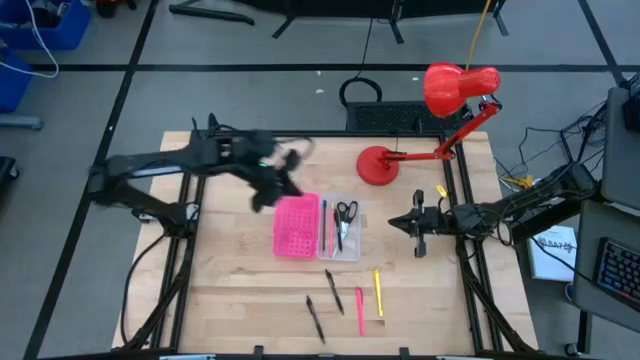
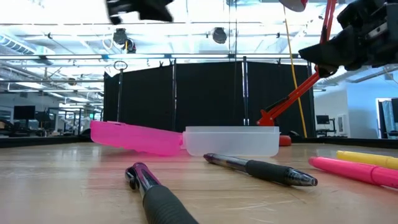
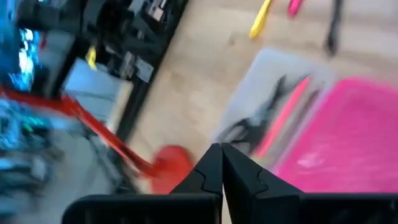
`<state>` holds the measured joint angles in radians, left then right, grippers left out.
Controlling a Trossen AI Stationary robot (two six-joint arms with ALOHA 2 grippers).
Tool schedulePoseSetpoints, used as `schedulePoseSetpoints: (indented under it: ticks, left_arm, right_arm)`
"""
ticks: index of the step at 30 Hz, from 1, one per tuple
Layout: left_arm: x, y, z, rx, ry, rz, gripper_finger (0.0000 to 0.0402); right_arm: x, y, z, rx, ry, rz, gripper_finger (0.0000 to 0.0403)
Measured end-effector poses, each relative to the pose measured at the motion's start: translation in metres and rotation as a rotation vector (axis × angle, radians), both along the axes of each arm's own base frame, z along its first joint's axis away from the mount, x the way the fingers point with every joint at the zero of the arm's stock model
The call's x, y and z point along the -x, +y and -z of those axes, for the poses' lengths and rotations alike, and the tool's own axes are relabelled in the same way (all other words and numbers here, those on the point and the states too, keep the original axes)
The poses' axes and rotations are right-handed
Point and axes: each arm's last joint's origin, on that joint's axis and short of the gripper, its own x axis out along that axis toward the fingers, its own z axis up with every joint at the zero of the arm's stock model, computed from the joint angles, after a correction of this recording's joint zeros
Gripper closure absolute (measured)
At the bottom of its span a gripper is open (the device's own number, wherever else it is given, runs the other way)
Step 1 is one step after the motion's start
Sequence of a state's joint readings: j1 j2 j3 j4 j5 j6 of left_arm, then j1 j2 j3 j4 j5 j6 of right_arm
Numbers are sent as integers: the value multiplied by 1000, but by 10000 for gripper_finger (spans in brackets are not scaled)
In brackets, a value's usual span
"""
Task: Pick & place school supplies into a supply box
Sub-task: Put the yellow pen into the pink supply box
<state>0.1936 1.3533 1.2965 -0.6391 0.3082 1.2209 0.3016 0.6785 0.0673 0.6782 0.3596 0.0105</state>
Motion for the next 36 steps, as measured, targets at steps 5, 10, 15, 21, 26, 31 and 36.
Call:
schedulePoseSetpoints:
  ticks: [5,10,15,21,26,31,36]
  left_arm:
    - [59,4,41,408,-74,-78,397]
    - [82,-10,78,826,-201,-204,395]
    - [109,-26,123,800,-328,-190,397]
    - [131,-29,153,849,-474,-214,399]
    - [144,-28,183,809,-474,-341,399]
    - [148,-27,185,790,-475,-364,400]
    - [152,-29,171,784,-589,-268,400]
  right_arm:
    - [0,1,-1,-7,-9,-25,403]
    - [0,1,0,-8,-2,-25,403]
    - [0,1,0,-30,1,-24,403]
    - [0,1,0,-3,-2,-17,403]
    - [0,0,-2,31,-17,-15,403]
    - [0,0,-2,15,-18,-15,403]
    - [-1,0,0,4,1,-14,403]
